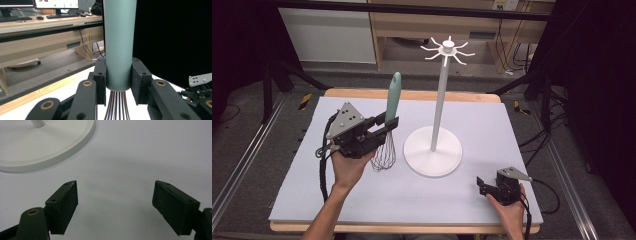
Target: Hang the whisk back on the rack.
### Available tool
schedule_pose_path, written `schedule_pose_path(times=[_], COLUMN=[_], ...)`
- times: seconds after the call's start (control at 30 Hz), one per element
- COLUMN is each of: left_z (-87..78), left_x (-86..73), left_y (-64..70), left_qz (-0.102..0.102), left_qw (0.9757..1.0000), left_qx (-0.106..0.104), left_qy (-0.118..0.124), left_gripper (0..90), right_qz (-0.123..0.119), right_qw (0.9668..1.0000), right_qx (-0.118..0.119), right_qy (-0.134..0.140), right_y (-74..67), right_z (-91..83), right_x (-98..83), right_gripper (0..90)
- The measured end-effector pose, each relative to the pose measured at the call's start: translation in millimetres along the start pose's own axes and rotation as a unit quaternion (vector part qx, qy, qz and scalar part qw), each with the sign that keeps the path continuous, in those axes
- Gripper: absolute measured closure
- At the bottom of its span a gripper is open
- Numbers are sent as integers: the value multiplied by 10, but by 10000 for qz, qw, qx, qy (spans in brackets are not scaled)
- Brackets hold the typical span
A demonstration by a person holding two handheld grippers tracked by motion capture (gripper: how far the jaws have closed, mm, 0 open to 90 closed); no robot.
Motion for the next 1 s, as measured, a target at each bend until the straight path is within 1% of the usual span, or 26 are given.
schedule_pose_path(times=[0.13, 0.37, 0.6, 1.0], left_z=[56, 96, 158, 278], left_x=[46, 83, 163, 289], left_y=[-7, 2, -29, -32], left_qz=[17, 71, 70, 100], left_qw=[10000, 10000, 9999, 9999], left_qx=[-14, -9, 2, -26], left_qy=[-26, -67, -85, -134], left_gripper=[686, 685, 685, 685], right_qz=[17, 22, 39, 60], right_qw=[10000, 10000, 10000, 10000], right_qx=[9, 15, 12, 20], right_qy=[-8, -28, -36, -30], right_y=[1, -1, 1, 6], right_z=[0, 3, 4, 4], right_x=[0, -2, -3, -4], right_gripper=[210, 210, 209, 210])
Point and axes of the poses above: each handheld gripper's, and its own axes: z roughly forward along the jaws, x roughly out of its top, y roughly to its right, the point moved 5 cm from there along z, roughly forward along the jaws, and after that the axes turned 13 degrees about -x, right-handed, at the moved point
